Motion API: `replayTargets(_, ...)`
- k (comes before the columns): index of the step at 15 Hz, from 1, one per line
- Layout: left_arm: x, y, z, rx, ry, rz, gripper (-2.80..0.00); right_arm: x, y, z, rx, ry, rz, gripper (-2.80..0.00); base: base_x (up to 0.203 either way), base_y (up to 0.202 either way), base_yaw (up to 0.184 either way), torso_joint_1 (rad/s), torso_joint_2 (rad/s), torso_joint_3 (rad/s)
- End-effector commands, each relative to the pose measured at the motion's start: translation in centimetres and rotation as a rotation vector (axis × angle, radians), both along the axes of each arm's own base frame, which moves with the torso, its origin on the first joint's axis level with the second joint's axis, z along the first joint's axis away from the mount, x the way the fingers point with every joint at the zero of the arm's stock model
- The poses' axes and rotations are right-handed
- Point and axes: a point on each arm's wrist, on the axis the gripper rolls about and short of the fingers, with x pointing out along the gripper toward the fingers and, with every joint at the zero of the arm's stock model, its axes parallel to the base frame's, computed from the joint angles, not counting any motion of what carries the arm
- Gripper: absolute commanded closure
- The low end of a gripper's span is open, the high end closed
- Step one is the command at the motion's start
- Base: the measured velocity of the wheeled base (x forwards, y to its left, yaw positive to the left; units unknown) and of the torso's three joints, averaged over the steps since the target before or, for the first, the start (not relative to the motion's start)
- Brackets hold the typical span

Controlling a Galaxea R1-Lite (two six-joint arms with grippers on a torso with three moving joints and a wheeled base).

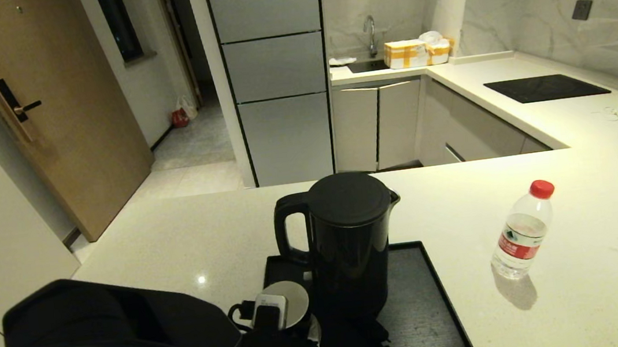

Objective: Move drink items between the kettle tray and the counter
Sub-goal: Return the tea cup to its original position

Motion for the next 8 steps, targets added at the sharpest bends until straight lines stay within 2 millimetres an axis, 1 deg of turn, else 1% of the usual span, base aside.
replayTargets(1, 0.03, -0.04, 0.12, -0.009, -0.007, 0.003, -2.80, 0.01, 0.00, 0.00, -0.001, 0.002, 0.002, 0.00, 0.000, 0.000, 0.000, 0.000, 0.00, 0.000)
replayTargets(8, -0.23, 0.20, 0.26, -0.005, -0.004, 0.005, -2.80, 0.01, 0.00, 0.00, -0.001, 0.002, 0.002, 0.00, 0.000, 0.000, 0.000, 0.000, 0.00, 0.000)
